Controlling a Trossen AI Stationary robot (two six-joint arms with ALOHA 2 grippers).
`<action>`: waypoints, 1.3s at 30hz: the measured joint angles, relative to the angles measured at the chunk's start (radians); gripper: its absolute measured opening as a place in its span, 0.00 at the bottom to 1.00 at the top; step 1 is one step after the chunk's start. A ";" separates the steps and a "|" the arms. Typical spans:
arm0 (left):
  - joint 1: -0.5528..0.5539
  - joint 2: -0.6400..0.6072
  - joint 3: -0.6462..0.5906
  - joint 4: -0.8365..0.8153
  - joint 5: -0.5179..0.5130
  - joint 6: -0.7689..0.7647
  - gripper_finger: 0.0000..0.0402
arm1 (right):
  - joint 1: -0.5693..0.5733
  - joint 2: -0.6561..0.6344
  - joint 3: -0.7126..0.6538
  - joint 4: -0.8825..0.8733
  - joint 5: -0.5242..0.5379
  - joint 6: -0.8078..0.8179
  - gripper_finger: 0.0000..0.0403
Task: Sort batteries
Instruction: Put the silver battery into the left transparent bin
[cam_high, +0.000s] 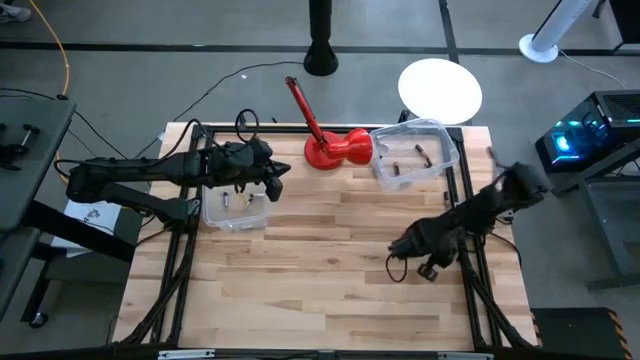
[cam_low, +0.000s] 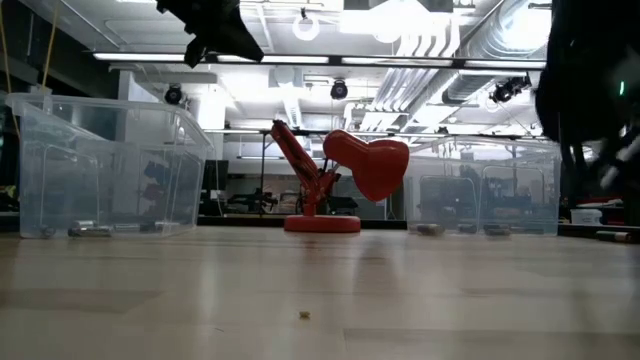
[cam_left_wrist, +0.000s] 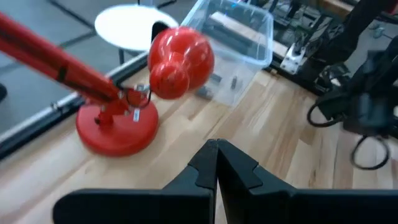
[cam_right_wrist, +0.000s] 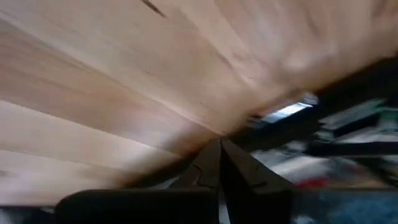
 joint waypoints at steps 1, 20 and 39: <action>0.000 0.000 0.000 0.013 -0.001 0.012 0.00 | -0.011 0.038 0.013 -0.042 0.001 -0.075 0.00; 0.002 0.000 0.000 0.034 0.021 0.040 0.00 | -0.178 0.357 0.008 -0.125 0.065 -0.654 0.00; 0.002 0.000 0.000 0.032 0.017 0.040 0.00 | -0.170 0.353 -0.047 -0.056 0.000 -0.696 0.00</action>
